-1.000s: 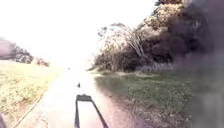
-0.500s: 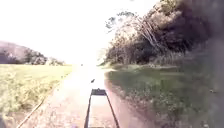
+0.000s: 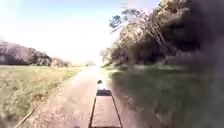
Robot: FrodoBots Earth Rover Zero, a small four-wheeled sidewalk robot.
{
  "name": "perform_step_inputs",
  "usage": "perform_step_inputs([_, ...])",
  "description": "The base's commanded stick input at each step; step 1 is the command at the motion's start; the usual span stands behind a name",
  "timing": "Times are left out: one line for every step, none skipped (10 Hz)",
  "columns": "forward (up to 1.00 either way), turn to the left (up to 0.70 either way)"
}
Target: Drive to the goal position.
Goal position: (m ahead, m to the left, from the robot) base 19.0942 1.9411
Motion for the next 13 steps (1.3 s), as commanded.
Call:
perform_step_inputs([0.85,0.34])
perform_step_inputs([0.85,0.34])
perform_step_inputs([0.85,0.34])
perform_step_inputs([0.85,0.34])
perform_step_inputs([0.85,0.34])
perform_step_inputs([0.85,0.34])
perform_step_inputs([0.85,0.34])
perform_step_inputs([0.85,0.00])
perform_step_inputs([0.85,0.00])
perform_step_inputs([0.85,0.00])
perform_step_inputs([0.85,0.00])
perform_step_inputs([0.85,0.00])
perform_step_inputs([0.85,0.00])
